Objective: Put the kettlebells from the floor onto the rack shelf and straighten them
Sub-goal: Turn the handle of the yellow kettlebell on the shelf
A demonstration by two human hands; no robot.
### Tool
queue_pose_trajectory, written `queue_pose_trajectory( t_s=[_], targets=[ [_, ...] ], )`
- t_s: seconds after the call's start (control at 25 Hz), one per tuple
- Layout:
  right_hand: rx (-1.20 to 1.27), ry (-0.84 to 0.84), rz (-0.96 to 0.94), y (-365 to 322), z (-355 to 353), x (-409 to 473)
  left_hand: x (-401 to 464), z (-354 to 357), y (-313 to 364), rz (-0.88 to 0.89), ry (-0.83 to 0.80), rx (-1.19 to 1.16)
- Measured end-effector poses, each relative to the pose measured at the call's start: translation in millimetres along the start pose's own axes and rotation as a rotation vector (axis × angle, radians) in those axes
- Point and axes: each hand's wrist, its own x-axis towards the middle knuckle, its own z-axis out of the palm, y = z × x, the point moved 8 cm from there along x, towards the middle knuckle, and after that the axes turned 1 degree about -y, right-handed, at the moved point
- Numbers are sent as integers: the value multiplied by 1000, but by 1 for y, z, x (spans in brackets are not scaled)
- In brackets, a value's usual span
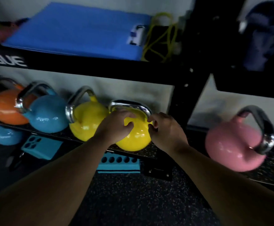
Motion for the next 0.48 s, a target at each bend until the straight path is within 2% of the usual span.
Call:
queue_pose_trajectory(
  t_s=[0.16,0.24,0.36,0.48],
  targets=[
    [-25,93,14,-23,22,50,9,-43,-56,-32,161,12],
    [-49,47,119,-10,38,71,16,-40,-79,-154,224,-52],
    [-23,-123,247,9,68,88,27,-7,-94,-427,121,-322],
    [94,-67,295,16,73,92,38,21,-79,-508,31,-406]
  ],
)
